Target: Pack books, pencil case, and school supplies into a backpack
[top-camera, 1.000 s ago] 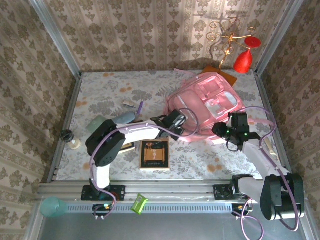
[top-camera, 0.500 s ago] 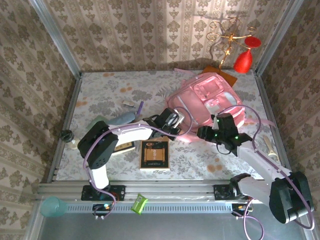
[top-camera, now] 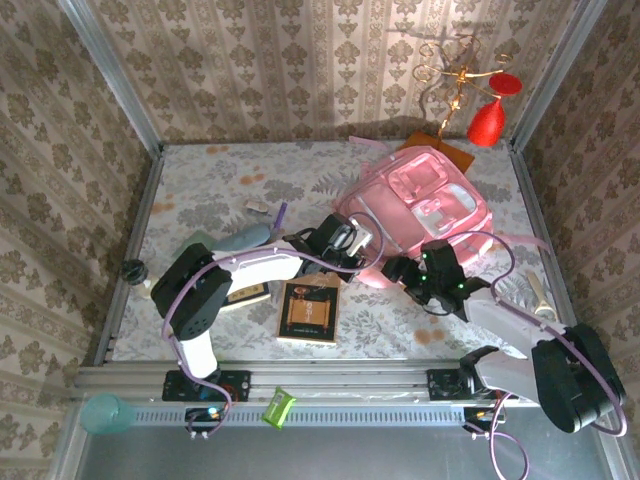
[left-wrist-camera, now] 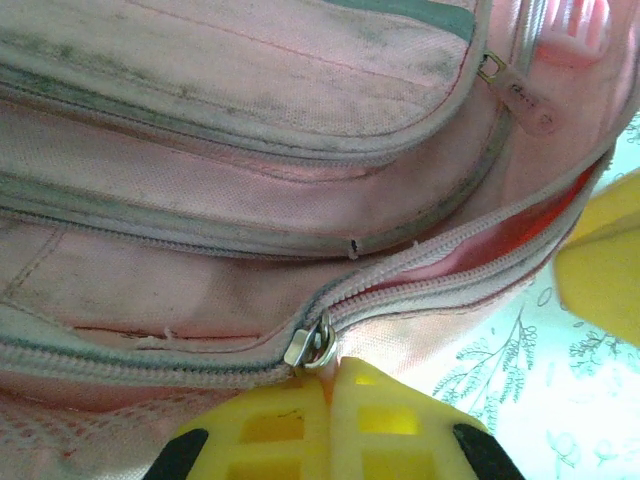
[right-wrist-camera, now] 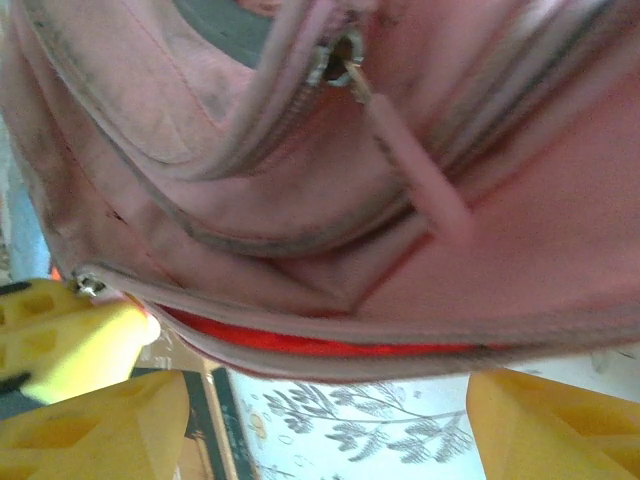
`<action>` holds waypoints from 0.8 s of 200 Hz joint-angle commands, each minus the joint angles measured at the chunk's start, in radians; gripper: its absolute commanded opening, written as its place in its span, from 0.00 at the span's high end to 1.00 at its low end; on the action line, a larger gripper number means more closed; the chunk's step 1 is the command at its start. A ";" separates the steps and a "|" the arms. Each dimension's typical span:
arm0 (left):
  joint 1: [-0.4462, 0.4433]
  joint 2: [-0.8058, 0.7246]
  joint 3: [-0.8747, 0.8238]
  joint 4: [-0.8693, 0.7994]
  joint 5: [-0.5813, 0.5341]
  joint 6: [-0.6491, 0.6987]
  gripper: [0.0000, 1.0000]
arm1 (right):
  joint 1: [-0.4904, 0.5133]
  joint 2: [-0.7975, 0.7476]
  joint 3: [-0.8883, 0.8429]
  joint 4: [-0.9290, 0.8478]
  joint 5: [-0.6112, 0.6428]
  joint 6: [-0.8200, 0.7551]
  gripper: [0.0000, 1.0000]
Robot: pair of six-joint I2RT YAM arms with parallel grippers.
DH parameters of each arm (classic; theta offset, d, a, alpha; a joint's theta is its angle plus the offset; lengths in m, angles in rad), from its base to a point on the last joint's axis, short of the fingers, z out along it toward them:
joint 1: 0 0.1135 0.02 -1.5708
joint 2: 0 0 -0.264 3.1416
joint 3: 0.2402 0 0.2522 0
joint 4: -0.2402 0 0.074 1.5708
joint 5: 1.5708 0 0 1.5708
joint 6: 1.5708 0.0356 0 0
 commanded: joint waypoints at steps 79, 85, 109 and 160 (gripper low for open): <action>0.016 -0.064 -0.008 -0.067 -0.014 0.166 1.00 | -0.015 -0.024 -0.073 0.095 0.315 0.072 1.00; 0.016 -0.065 -0.006 -0.076 -0.030 0.182 1.00 | -0.020 -0.046 -0.083 0.088 0.337 0.074 1.00; 0.027 -0.075 -0.008 -0.107 -0.082 0.238 1.00 | -0.045 -0.145 -0.115 0.038 0.404 0.067 1.00; 0.067 -0.090 -0.013 -0.156 -0.198 0.301 1.00 | -0.110 -0.292 -0.130 -0.088 0.415 -0.013 1.00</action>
